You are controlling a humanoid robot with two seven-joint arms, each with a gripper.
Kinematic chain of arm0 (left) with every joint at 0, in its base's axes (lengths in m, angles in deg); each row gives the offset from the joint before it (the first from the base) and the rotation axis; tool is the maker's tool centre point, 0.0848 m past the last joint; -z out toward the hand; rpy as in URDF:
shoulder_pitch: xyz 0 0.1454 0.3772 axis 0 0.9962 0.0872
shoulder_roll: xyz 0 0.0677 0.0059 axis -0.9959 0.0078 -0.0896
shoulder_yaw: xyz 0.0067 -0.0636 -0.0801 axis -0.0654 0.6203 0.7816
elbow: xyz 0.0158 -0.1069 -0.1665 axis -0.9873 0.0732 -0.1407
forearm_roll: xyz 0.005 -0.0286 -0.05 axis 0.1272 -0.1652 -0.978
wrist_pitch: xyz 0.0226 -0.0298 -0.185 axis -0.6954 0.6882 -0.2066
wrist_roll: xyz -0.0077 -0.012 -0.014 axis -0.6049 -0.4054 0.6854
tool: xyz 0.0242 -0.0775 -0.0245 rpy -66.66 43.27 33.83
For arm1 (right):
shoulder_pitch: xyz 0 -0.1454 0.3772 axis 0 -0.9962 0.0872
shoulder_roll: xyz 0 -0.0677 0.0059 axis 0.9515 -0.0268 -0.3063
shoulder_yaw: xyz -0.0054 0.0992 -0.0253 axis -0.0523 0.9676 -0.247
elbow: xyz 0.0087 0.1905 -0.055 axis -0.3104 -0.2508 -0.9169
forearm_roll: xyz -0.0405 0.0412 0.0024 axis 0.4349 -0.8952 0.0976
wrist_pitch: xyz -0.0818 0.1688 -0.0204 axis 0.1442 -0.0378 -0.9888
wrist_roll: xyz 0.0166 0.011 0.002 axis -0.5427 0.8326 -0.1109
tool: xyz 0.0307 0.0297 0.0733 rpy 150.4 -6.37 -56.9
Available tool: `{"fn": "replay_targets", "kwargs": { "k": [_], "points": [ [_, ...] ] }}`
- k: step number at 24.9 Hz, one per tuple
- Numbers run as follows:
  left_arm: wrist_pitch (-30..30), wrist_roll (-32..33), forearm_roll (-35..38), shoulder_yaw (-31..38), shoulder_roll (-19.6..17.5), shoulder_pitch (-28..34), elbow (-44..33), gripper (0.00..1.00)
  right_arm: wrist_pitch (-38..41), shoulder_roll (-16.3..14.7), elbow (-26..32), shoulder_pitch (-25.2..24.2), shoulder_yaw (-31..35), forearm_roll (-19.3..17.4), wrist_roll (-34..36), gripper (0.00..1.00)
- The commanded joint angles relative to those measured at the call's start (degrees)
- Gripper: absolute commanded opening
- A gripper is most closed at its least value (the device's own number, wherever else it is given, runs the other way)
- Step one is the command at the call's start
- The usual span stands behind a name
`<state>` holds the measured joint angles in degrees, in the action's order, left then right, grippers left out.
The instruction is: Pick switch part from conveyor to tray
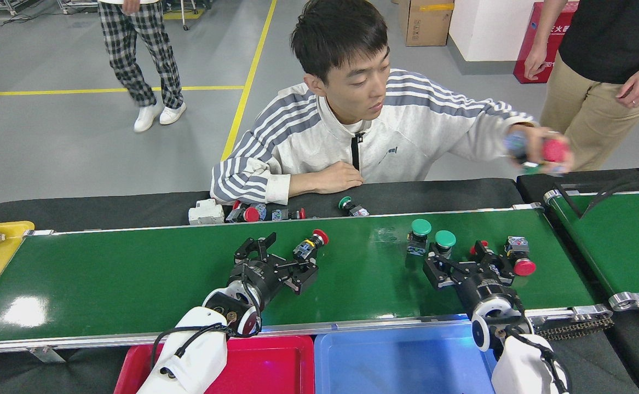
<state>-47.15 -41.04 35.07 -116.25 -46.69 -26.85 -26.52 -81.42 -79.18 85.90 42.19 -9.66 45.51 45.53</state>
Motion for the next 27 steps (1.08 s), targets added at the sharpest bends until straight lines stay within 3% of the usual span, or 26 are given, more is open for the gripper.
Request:
{"fn": "replay_targets", "kwargs": {
  "k": [1,2,4,5,6,7,11,15,17,18,21,23,24,25,27],
  "points": [
    [0.32,-1.14,0.08,0.27,0.30,-2.36,1.49,0.96,-1.66,1.25,-1.61,2.78,-2.38,-0.01,0.51,0.98],
    [0.41,-1.40,0.08,0.27,0.30,-2.54,1.76,0.89,-2.54,1.69,-2.67,3.58,-3.71,-0.01,0.51,0.98],
    [-0.12,-1.58,0.08,0.35,0.21,-2.71,1.84,0.61,-4.39,2.57,-5.04,5.33,-6.43,-0.09,0.51,0.98],
    [-0.64,-1.66,-0.36,0.44,-0.06,-2.62,1.84,0.41,-5.35,2.92,-6.54,6.21,-7.57,-0.09,0.51,0.96],
    [-1.43,-1.66,-0.62,0.62,-0.23,-2.36,1.84,0.20,-6.06,3.18,-7.42,6.65,-8.19,-0.09,0.51,0.91],
    [-3.19,-1.84,-0.98,0.79,-0.32,-2.18,1.84,0.11,-6.32,3.27,-8.21,6.92,-8.98,-0.09,0.59,0.80],
    [-4.77,-7.46,-1.24,0.79,-0.50,-0.78,1.67,0.00,-6.32,2.74,-8.74,6.92,-10.47,-0.09,1.03,0.32],
    [-8.64,-7.99,-1.24,0.97,-1.02,1.07,-2.99,0.00,-6.32,2.39,-8.74,6.74,-10.47,-0.09,1.12,0.10],
    [-16.11,-7.90,-0.89,2.02,-4.36,4.23,-9.32,0.01,-6.41,2.30,-8.65,6.65,-10.38,-0.18,1.21,0.06],
    [-22.53,-7.90,-0.71,3.34,-8.23,7.40,-15.03,0.02,-6.41,2.30,-8.65,6.56,-10.38,-0.18,1.65,0.05],
    [-40.63,-7.29,-0.54,9.76,-14.91,18.03,-27.42,0.05,-6.41,2.30,-8.65,6.48,-10.38,-0.36,2.53,0.04],
    [-40.72,-6.50,-0.54,15.91,-15.53,25.24,-30.94,0.18,-6.41,2.48,-8.65,6.48,-10.47,-0.36,2.61,0.04],
    [-40.72,-5.36,-0.45,18.72,-15.17,28.49,-31.82,0.38,-6.41,2.57,-8.56,6.48,-10.47,-0.45,2.61,0.04],
    [-40.72,-3.87,-0.36,21.70,-15.09,31.65,-32.52,0.68,-6.32,2.66,-8.47,6.39,-10.47,-0.45,2.61,0.04],
    [-40.72,-3.33,-0.27,26.02,-13.86,35.52,-34.28,1.00,-6.15,2.74,-8.03,6.30,-10.56,-0.62,2.61,0.04]
  ]
}}
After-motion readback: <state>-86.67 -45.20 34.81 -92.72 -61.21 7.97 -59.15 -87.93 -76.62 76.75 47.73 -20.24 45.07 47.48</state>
